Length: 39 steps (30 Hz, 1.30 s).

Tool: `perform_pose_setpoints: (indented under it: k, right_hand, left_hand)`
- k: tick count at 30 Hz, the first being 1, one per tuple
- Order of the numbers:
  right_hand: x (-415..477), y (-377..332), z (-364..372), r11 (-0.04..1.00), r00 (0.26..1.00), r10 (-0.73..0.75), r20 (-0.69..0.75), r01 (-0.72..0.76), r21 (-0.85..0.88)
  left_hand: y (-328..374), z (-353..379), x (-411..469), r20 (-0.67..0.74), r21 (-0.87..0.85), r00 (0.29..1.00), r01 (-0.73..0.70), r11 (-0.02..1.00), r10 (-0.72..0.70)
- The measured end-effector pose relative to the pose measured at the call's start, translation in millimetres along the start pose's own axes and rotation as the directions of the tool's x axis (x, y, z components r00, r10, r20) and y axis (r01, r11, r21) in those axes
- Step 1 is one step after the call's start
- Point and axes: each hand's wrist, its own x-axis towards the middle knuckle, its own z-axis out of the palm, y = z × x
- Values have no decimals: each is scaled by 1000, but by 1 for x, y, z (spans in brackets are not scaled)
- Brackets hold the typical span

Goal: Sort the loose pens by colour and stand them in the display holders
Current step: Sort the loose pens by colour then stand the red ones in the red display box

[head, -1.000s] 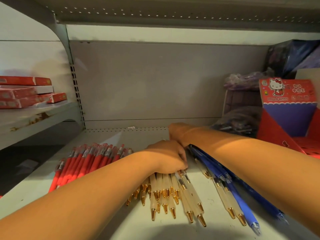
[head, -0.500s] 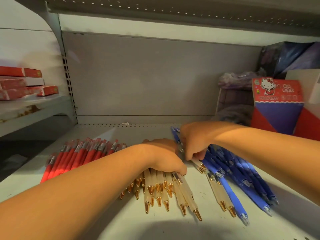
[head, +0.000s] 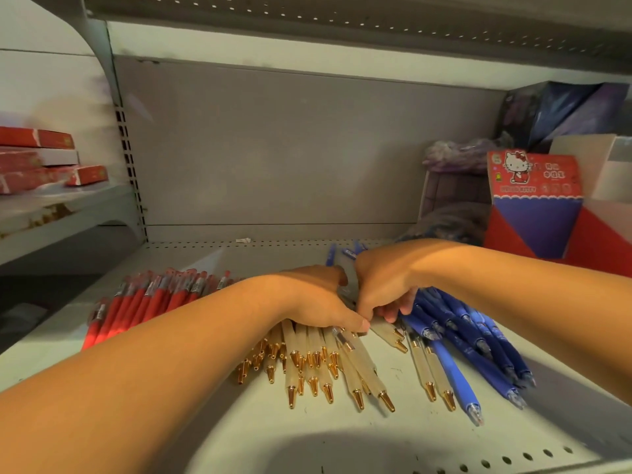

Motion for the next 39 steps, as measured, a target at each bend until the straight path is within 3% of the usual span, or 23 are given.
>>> perform_pose_setpoints:
  k: [7, 12, 17, 19, 27, 35, 39]
  right_hand:
    - [-16, 10, -3, 964, 996, -37, 83, 14, 267]
    - [-42, 17, 10, 991, 997, 5, -75, -16, -136]
    - [-69, 19, 27, 893, 982, -64, -176, -23, -450]
    - [-70, 18, 33, 869, 981, -56, -185, -43, -492]
    - [-61, 14, 38, 963, 987, 10, -161, -53, -266]
    - [-54, 20, 34, 1000, 999, -20, -32, 20, 14]
    - [-55, 29, 25, 976, 993, -70, -99, 89, 198]
  left_hand:
    - [-2, 0, 0, 56, -4, 994, -89, 996, 89]
    - [-3, -1, 4, 102, 87, 990, -105, 991, 96]
    - [-1, 0, 3, 89, 163, 996, -40, 986, 26]
    - [2, 2, 3, 62, 186, 998, -13, 982, 1]
    - [3, 3, 1, -2, 100, 1000, 12, 995, -12]
    - [-2, 4, 6, -20, 53, 999, 46, 998, -45]
    - [-5, 0, 3, -12, -32, 999, 38, 999, -39]
